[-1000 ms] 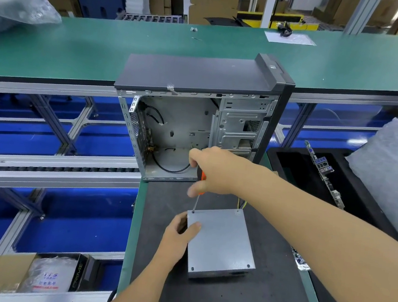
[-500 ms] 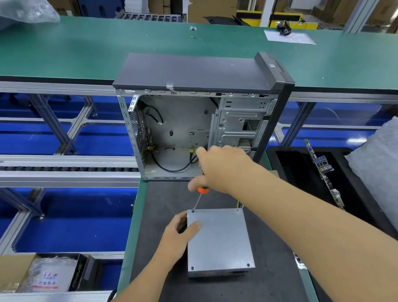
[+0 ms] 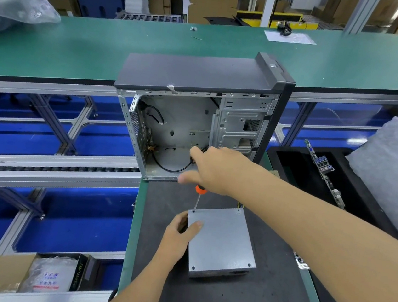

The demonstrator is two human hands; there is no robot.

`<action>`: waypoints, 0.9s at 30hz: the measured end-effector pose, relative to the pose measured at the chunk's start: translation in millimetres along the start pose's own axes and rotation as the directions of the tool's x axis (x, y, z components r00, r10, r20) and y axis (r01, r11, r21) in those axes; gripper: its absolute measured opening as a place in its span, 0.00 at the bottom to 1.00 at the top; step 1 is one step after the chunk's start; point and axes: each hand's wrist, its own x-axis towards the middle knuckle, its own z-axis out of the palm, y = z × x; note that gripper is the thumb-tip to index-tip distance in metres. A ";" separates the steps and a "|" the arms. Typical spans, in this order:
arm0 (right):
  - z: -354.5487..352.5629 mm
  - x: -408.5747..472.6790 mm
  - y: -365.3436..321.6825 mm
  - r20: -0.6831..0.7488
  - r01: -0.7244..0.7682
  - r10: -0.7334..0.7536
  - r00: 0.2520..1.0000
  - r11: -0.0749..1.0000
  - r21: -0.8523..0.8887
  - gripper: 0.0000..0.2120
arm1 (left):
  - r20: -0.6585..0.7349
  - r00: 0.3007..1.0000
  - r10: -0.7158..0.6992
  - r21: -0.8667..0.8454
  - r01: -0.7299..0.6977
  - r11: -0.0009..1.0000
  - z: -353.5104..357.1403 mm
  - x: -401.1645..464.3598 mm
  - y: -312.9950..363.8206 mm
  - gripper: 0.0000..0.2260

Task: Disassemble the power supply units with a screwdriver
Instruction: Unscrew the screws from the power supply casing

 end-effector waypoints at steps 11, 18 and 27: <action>-6.2 0.2 3.0 0.124 -0.037 0.010 0.992 0.975 0.219 0.25 | 0.003 1.000 -0.007 0.002 0.007 1.000 -0.5 1.0 -1.0 0.18; -8.4 -1.9 -1.2 0.005 -0.030 0.030 1.000 0.999 0.038 0.13 | -0.003 1.000 -0.016 0.000 0.016 1.000 -0.7 1.1 -0.7 0.17; 0.0 1.1 3.7 0.020 -0.096 0.096 0.995 0.995 -0.014 0.24 | -0.017 1.000 -0.020 -0.003 0.020 1.000 0.7 0.1 0.9 0.16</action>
